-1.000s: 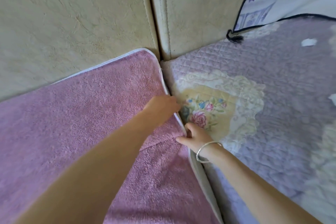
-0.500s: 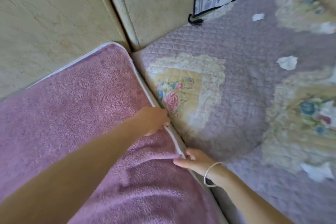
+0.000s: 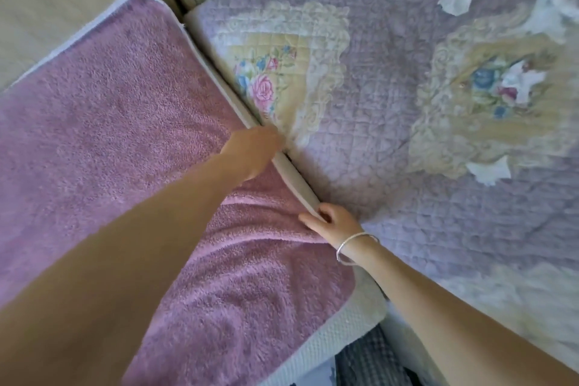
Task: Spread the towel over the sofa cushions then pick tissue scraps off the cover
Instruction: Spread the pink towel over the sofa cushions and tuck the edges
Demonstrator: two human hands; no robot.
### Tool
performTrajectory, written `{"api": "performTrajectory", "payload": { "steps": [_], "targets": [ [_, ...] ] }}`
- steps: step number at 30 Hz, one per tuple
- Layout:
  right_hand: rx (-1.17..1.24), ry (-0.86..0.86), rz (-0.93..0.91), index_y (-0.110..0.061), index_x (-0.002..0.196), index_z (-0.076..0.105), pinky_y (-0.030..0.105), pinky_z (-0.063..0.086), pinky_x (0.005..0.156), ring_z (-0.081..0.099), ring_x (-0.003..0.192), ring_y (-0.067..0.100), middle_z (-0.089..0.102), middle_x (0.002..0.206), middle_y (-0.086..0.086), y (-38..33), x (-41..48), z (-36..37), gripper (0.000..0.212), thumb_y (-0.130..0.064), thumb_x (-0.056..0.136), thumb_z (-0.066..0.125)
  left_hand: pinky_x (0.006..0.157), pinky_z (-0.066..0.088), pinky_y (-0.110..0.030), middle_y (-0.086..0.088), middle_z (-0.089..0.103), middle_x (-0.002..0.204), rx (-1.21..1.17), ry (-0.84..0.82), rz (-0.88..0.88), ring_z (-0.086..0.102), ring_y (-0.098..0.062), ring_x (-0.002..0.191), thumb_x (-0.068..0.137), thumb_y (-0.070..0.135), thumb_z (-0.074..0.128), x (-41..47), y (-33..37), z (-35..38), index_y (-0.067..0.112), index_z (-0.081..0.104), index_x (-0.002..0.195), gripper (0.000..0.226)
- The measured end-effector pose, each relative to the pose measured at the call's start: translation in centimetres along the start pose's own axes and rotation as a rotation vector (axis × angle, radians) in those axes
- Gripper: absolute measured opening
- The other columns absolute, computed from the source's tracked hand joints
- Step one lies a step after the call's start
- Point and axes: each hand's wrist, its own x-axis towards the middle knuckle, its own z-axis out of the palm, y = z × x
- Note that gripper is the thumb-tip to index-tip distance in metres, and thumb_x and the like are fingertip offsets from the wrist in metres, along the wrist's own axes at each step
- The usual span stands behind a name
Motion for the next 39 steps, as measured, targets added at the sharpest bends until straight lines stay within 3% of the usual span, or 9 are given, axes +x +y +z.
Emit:
{"api": "performTrajectory", "payload": {
  "steps": [6,10,14,21,25,28,33,36,39],
  "targets": [
    [-0.218,0.058,-0.042,-0.025,0.055,0.031,0.027,0.025,0.048,0.039,0.049,0.013,0.038,0.053,-0.005,0.4,-0.7,0.2,0.043,-0.036,0.094,0.048,0.087,0.051,-0.041,-0.004,0.055,0.117,-0.012,-0.182,0.102,0.056,-0.025,0.108,0.094,0.023,0.05,-1.2,2.4,0.4,0.017,0.061,0.106,0.018],
    [-0.306,0.221,-0.086,-0.025,0.055,0.021,0.031,0.03,0.058,0.051,0.064,0.028,0.038,0.054,-0.006,0.7,-1.8,0.0,0.048,-0.039,0.097,0.04,0.074,0.055,-0.038,-0.004,0.055,0.11,-0.028,0.021,0.064,0.06,-0.026,0.095,0.095,0.01,0.047,-1.9,3.7,1.2,0.011,0.054,0.108,0.015],
    [-0.279,0.295,-0.041,-0.023,0.051,0.024,0.029,0.026,0.05,0.034,0.045,0.016,0.031,0.047,-0.004,2.4,-2.8,-0.9,0.051,-0.04,0.095,0.043,0.065,0.055,-0.04,-0.007,0.05,0.112,-0.092,0.162,0.046,0.063,-0.032,0.086,0.093,-0.001,0.048,-2.6,5.0,2.2,0.009,0.047,0.111,0.021],
    [-0.124,0.12,-0.009,-0.028,0.052,0.032,0.016,0.025,0.039,0.039,0.037,0.002,0.037,0.045,-0.01,4.9,-5.3,-0.5,0.045,-0.035,0.091,0.053,0.082,0.051,-0.04,-0.005,0.054,0.116,-0.134,-0.167,0.185,0.055,-0.027,0.108,0.096,0.027,0.046,-3.5,7.8,3.2,0.016,0.058,0.114,0.025],
    [-0.346,0.315,-0.08,-0.022,0.057,0.024,0.026,0.018,0.041,0.028,0.041,0.014,0.028,0.047,-0.003,5.6,-6.3,-1.5,0.046,-0.037,0.096,0.043,0.072,0.047,-0.036,-0.007,0.056,0.107,-0.189,0.098,0.172,0.058,-0.026,0.097,0.097,0.024,0.042,-3.7,9.5,3.3,0.01,0.059,0.109,0.025],
    [-0.443,0.368,-0.02,-0.013,0.068,0.036,0.029,0.025,0.045,0.04,0.05,0.022,0.029,0.047,-0.002,6.7,-6.7,-1.3,0.039,-0.041,0.096,0.041,0.074,0.049,-0.037,-0.007,0.055,0.108,-0.249,0.177,0.148,0.057,-0.025,0.098,0.097,0.02,0.043,-4.5,10.1,4.2,0.01,0.058,0.107,0.02],
    [-0.622,0.37,0.06,-0.009,0.095,0.053,0.028,0.034,0.052,0.062,0.076,0.031,0.064,0.08,0.011,6.6,-6.1,0.1,0.024,-0.032,0.096,0.045,0.09,0.045,-0.036,-0.006,0.039,0.139,-0.294,0.237,0.125,0.052,-0.026,0.114,0.09,0.004,0.05,-7.3,11.1,7.2,0.012,0.045,0.125,0.036],
    [-0.677,0.435,-0.094,-0.005,0.096,0.056,0.033,0.039,0.062,0.057,0.091,0.031,0.061,0.096,0.013,5.7,-6.8,0.9,0.012,-0.015,0.088,0.056,0.095,0.045,-0.038,-0.012,0.05,0.131,-0.28,0.381,0.14,0.053,-0.029,0.114,0.084,0.001,0.058,-9.7,10.8,8.5,0.008,0.051,0.122,0.039],
    [-0.75,0.435,-0.387,-0.002,0.08,0.061,0.035,0.046,0.053,0.061,0.075,0.033,0.063,0.079,0.016,3.7,-8.2,2.7,0.01,-0.001,0.073,0.068,0.075,0.056,-0.039,-0.015,0.062,0.102,-0.318,0.453,0.07,0.06,-0.031,0.09,0.076,-0.002,0.067,-13.2,9.7,8.9,0.004,0.061,0.102,0.027]
  ]
}}
